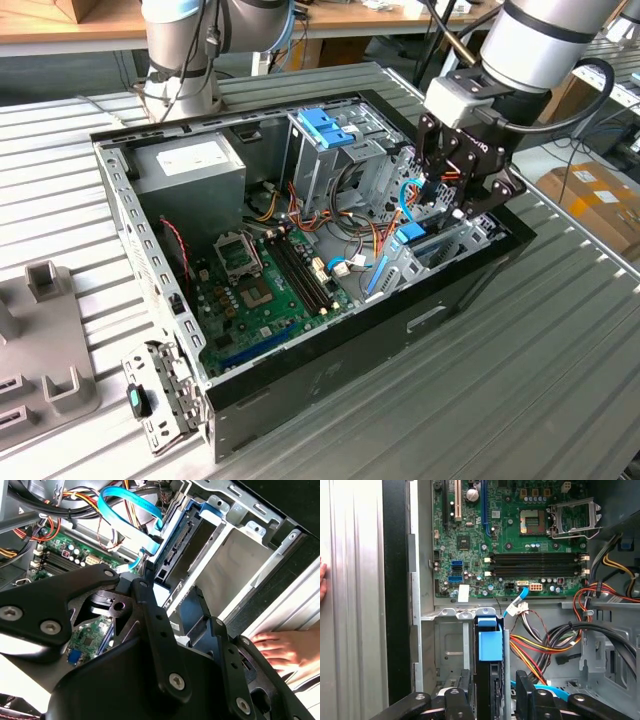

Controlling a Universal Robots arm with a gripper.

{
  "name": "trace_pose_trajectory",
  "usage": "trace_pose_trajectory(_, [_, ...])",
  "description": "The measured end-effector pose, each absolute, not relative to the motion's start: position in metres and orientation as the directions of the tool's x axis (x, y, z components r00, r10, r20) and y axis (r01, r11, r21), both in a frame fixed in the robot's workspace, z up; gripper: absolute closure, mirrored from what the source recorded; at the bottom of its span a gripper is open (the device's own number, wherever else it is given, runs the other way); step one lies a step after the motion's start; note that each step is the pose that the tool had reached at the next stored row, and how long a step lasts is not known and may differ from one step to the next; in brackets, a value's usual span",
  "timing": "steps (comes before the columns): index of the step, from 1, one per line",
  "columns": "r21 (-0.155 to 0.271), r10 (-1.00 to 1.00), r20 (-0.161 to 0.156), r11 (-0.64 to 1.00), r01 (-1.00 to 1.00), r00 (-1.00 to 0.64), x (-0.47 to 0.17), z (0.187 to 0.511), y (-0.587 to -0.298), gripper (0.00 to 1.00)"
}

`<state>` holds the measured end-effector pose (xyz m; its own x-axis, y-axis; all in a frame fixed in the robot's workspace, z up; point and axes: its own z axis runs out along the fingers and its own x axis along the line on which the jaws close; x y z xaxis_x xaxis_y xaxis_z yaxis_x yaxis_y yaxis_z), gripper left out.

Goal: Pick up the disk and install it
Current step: 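Insert the first disk wire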

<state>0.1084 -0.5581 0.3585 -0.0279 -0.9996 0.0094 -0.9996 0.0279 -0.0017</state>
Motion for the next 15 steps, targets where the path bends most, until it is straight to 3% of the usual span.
trace_pose_trajectory(15, [-0.002, -1.0, 0.009, 0.028, -1.0, -0.028, 0.1084, 0.3616, -0.5559, 0.52])
